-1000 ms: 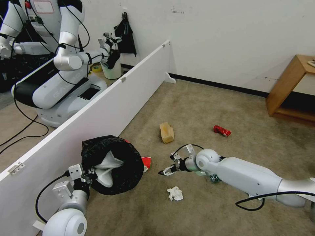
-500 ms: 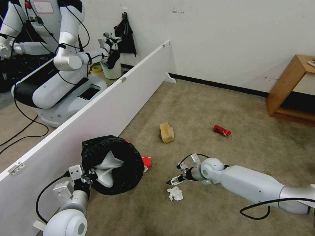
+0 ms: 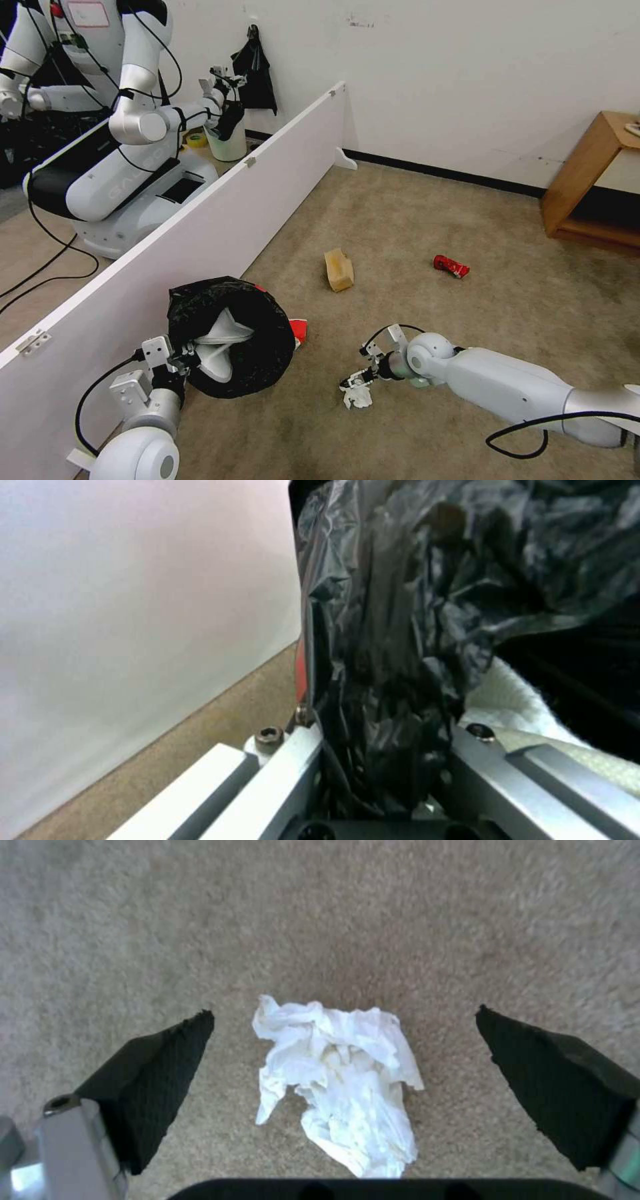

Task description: Pick up the trash bin, then pick up the garbage from the floor and place it into the trash bin.

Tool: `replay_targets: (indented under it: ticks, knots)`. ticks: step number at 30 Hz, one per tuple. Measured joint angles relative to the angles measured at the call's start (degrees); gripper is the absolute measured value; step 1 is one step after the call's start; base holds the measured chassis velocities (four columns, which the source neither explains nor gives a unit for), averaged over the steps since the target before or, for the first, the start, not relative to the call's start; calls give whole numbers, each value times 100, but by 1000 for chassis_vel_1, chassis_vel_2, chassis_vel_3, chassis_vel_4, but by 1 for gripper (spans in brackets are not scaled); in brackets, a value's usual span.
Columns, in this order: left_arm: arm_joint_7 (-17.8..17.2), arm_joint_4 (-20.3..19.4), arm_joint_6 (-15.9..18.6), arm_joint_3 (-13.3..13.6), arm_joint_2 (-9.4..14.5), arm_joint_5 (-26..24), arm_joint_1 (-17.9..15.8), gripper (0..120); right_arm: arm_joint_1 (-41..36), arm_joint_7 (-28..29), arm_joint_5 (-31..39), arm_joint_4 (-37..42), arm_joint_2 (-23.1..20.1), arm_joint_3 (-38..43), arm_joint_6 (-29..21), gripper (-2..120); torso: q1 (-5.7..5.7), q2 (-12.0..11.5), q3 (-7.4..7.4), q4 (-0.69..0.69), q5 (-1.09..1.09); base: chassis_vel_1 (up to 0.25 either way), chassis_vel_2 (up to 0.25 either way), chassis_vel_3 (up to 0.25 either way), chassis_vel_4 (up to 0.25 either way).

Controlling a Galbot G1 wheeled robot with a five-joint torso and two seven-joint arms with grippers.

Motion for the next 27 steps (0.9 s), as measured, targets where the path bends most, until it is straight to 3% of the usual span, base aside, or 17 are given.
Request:
replay_targets:
  ticks: [27]
  knots:
    - [42,56,-39,-13,-22,34,15,0,-328,-31,-176,-291,205,231,32,100,-1,1,-1,-2,-3,0,0,0,0]
